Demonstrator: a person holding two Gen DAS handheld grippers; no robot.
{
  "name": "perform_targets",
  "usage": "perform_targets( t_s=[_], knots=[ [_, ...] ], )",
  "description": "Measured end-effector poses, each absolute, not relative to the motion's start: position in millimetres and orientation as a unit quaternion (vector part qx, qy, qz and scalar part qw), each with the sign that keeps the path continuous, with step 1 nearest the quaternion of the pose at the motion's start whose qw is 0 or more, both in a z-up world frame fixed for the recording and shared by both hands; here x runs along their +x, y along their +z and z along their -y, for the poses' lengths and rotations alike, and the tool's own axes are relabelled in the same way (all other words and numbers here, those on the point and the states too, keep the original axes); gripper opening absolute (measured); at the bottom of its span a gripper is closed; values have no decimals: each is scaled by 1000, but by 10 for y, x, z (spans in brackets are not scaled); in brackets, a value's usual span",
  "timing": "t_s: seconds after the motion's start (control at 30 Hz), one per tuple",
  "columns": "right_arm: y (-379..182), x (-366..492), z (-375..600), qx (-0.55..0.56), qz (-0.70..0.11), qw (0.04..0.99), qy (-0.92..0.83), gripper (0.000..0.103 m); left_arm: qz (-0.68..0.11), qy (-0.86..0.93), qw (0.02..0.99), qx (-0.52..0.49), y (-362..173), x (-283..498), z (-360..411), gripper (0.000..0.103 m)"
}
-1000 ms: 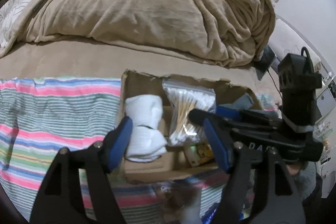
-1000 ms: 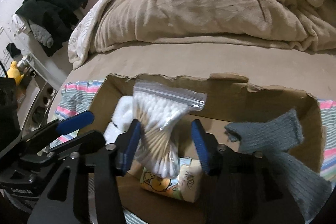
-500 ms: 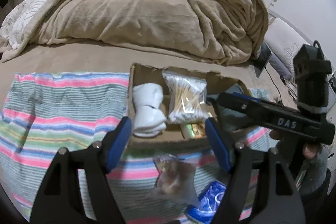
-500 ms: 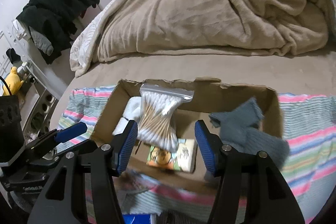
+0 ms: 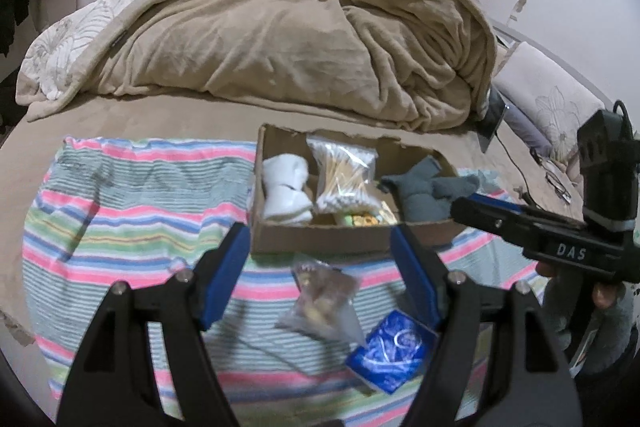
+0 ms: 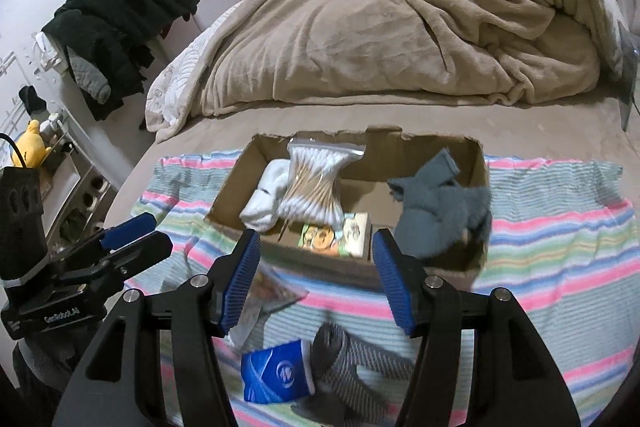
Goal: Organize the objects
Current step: 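Grasp the clear snack bag with the left tool while the right tool grasps the grey dotted glove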
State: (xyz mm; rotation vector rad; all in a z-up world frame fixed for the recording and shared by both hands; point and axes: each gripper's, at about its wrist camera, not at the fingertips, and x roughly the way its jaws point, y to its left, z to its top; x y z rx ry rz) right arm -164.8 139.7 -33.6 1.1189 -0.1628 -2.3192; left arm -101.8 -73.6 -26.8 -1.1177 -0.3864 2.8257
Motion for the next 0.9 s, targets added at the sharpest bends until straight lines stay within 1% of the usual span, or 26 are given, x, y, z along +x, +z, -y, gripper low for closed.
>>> perform_targets(
  t_s=[0.4,0.9],
  knots=[
    [-535,-1402,-1492,438,55,269,-856,61,128,912,39,-388,-475,-796,675,75],
    [-1028,-1353,-1582,484,54,258,-835,61,122,895,40,-428,-869,-833,605,75]
  ],
)
